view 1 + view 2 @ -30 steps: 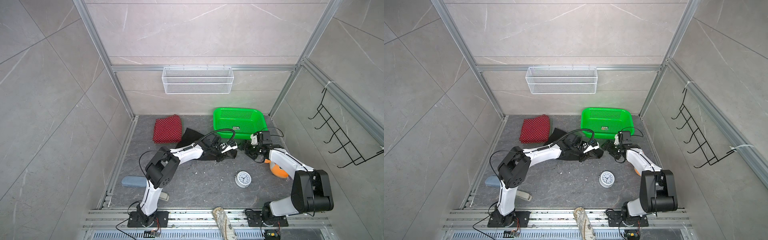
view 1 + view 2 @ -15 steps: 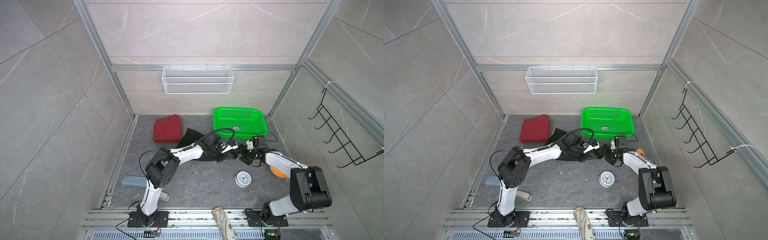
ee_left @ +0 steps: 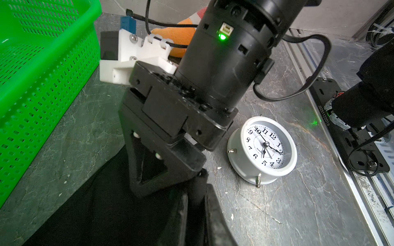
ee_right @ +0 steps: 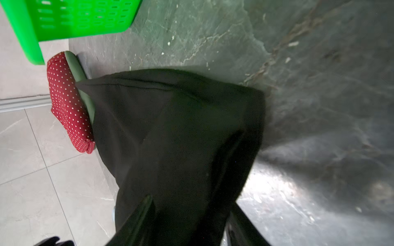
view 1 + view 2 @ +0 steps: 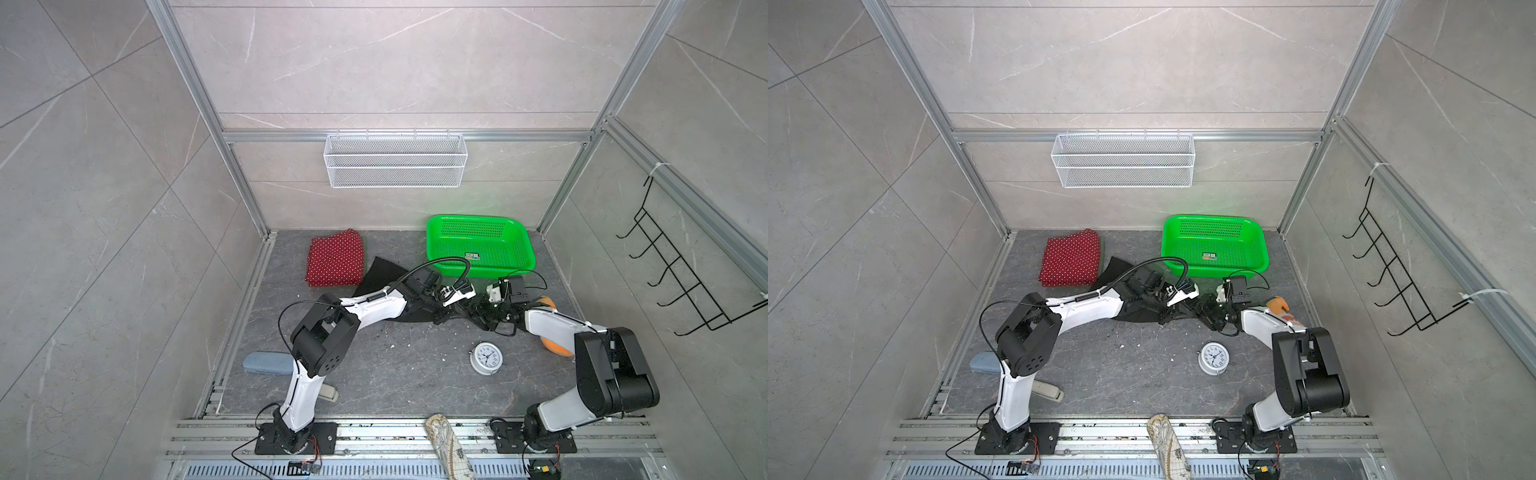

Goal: Fold and stack skirts
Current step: Fold the skirt at the center of the table.

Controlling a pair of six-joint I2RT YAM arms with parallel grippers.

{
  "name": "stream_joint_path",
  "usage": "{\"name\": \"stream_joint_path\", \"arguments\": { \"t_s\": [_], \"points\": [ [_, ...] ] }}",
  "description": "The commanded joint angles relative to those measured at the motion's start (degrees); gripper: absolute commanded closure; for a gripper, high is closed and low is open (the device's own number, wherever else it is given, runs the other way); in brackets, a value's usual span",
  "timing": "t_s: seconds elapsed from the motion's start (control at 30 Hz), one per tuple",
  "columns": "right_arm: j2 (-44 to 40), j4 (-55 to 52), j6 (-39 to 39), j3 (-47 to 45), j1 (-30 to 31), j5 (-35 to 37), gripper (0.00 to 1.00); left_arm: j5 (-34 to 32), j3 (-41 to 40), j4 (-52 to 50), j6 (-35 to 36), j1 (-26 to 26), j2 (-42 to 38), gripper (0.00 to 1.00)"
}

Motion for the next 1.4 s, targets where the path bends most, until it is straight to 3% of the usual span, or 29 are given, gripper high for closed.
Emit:
{"name": "stream_joint_path", "arguments": {
  "t_s": [0.0,0.27,0.33,0.37,0.47,0.57,0.7,0.97,1.2,1.37],
  "points": [
    [1.04,1.37,0.42,-0.46,0.41,0.14,0.56,1.59,-0.66,2.49,-0.12,-0.33,-3.54,1.0],
    [3.73,-1.16,-2.76,1.43,0.42,1.54,0.92,2.47,-0.91,0.77,0.67,-0.33,-3.74,0.96],
    [4.29,-1.38,-3.5,1.69,0.34,1.55,1.0,2.73,-1.06,0.47,0.65,-0.31,-4.03,0.76],
    [4.61,-1.8,-4.07,1.95,0.42,1.71,1.0,2.82,-1.38,0.64,0.65,-0.31,-4.28,0.6],
    [4.88,-3.92,-6.42,2.91,0.38,2.99,1.0,2.3,-4.67,4.2,0.21,-0.27,-6.24,0.3],
    [4.42,-7.5,-9.61,4.22,0.33,5.22,1.0,1.35,-8.83,9.14,-1.94,0.97,-9.0,0.18],
    [1.99,-12.8,-14.31,5.74,-0.22,9.07,1.0,-2.38,-12.25,12.53,-9.52,4.99,-11.56,0.17],
    [-4.73,-21.78,-21.73,8.91,-3.24,15.94,1.0,-25.19,-15.49,9.13,-19.09,7.1,-12.71,0.2],
    [-6.81,-19.33,-25.49,9.84,-3.16,12.11,1.0,-32.27,-14.03,10.24,-22.34,1.21,-9.48,0.27],
    [-8.2,-19.41,-26.09,10.53,-3.07,12.16,1.0,-33.8,-11.05,9.94,-25.91,-2.38,-4.25,0.42]
  ]
}}
